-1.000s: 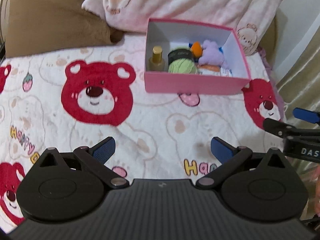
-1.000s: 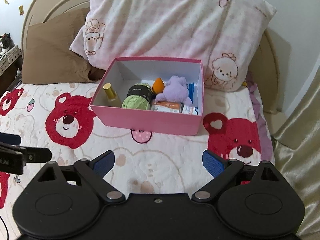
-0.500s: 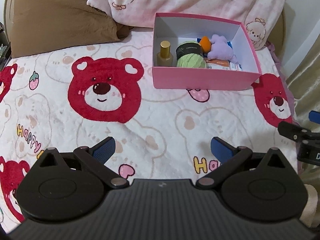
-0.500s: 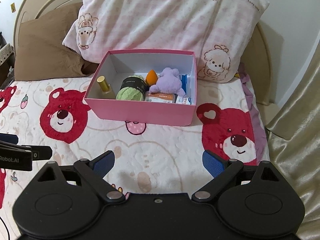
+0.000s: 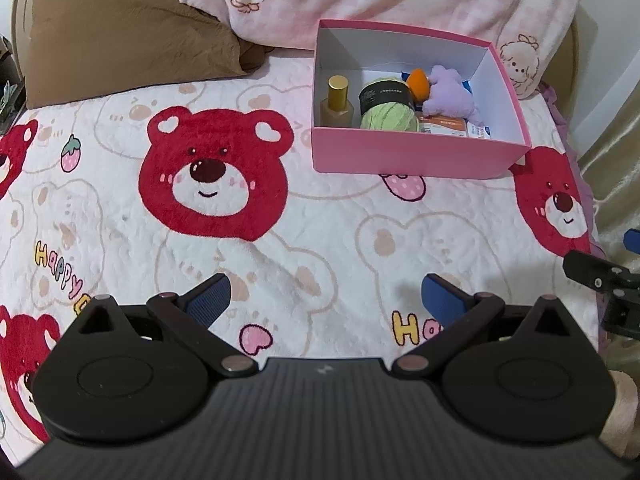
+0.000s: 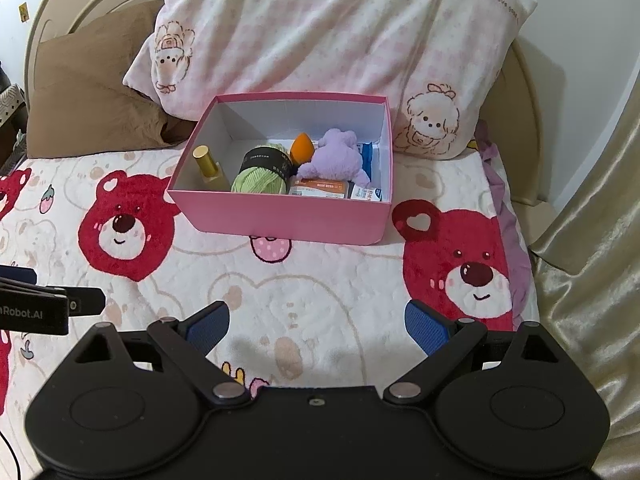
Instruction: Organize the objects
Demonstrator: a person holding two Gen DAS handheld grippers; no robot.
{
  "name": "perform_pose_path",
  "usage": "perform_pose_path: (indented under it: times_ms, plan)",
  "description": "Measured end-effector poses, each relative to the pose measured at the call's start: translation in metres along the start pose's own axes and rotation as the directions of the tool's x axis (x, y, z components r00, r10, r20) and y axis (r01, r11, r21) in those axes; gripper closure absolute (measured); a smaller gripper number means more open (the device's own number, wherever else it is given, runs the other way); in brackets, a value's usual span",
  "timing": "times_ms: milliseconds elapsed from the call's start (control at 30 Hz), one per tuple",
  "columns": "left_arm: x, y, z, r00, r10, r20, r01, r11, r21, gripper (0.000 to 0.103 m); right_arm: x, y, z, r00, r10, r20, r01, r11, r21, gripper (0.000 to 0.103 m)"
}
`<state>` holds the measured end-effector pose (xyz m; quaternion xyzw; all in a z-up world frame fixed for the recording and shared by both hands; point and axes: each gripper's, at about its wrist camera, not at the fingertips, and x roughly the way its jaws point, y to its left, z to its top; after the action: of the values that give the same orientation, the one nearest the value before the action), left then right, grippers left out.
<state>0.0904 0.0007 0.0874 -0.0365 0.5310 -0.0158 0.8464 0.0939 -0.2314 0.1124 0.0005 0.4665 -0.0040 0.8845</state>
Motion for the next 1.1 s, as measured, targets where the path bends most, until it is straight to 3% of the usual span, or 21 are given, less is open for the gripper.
perform_pose_path:
  times_ms: [1100]
  plan:
    - [0.0042,0.001,-0.002,1.0,-0.016,-0.024,0.015,0.999,-0.03,0.0,0.0035,-0.0043,-0.0043,0.999,-0.025,-0.022,0.025,1.0,0.006,0.006]
